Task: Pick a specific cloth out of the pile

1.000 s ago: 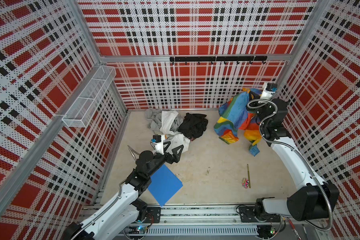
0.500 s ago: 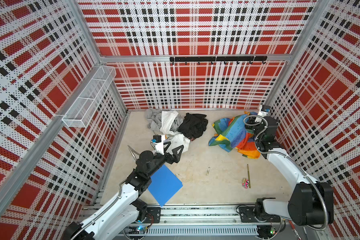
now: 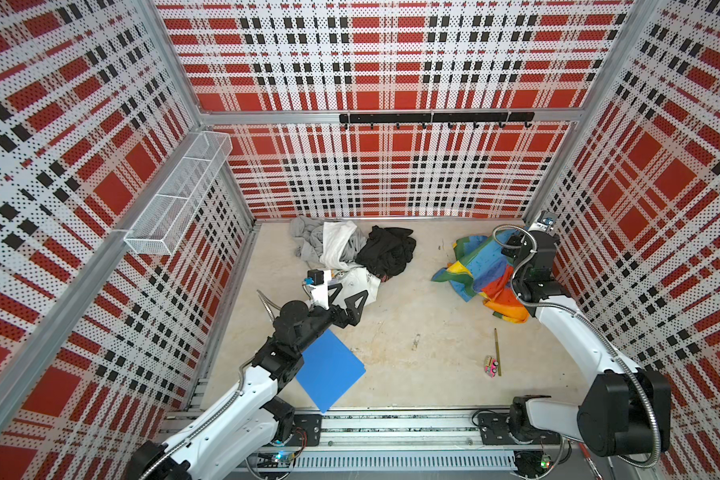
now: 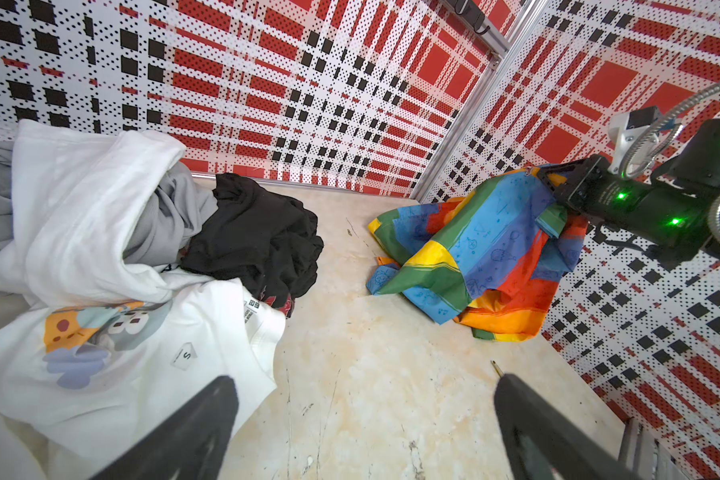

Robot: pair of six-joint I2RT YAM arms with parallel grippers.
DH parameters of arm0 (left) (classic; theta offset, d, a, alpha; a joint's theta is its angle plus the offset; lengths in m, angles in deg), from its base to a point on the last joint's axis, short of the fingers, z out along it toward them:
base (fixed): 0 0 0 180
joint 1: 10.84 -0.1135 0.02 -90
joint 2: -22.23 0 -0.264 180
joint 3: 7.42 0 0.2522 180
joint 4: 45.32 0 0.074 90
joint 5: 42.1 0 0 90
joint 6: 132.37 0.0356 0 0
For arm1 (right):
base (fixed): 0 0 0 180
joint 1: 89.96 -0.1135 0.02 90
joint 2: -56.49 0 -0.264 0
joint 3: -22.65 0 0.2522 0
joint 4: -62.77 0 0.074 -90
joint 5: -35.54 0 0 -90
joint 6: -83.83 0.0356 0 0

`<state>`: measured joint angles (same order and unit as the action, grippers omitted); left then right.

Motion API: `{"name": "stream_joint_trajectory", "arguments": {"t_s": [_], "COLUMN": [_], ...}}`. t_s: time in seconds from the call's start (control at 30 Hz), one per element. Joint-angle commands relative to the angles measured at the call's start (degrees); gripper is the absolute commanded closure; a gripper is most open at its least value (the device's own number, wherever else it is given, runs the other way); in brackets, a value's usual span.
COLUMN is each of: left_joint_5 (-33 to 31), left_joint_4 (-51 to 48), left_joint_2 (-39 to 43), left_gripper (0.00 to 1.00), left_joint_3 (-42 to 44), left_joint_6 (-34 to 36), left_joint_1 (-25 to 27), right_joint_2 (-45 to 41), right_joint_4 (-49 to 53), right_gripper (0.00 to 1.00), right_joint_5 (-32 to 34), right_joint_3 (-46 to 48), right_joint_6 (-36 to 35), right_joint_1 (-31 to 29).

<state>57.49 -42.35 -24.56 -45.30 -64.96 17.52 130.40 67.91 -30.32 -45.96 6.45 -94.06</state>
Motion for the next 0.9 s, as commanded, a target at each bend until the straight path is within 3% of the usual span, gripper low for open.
{"name": "stream_joint_trajectory", "arguments": {"t_s": [0.0, 0.13, 0.5, 0.7, 0.87], "left_joint_5": [-0.1, 0.0, -0.4, -0.8, -0.8], "left_joint_4": [1.4, 1.3, 1.2, 1.2, 1.3], "left_joint_2": [-0.1, 0.3, 1.1, 1.3, 1.3], "left_gripper": [0.01, 0.01, 0.01, 0.01, 0.01], "left_joint_3": [-0.3, -0.1, 0.7, 1.1, 1.2], "left_joint_6": [0.0, -0.1, -0.1, -0.1, -0.2], "left_joint_1": [0.3, 0.4, 0.5, 0.5, 0.5], "right_joint_2": [2.4, 8.2, 24.6, 29.1, 30.3], "right_joint_4": [-5.3, -3.1, -2.3, 0.0, 3.2], "right_gripper": [1.00, 1.00, 1.00, 1.00, 0.82], "right_joint_5": [-6.9, -9.3, -16.7, -13.3, -17.3], "right_joint_3": [-3.9, -7.0, -6.2, -4.9, -6.4], "right_joint_6": [-2.4, -3.8, 4.6, 7.7, 8.2], "right_joint_1": [-1.3, -4.2, -4.9, -5.0, -5.0]}}
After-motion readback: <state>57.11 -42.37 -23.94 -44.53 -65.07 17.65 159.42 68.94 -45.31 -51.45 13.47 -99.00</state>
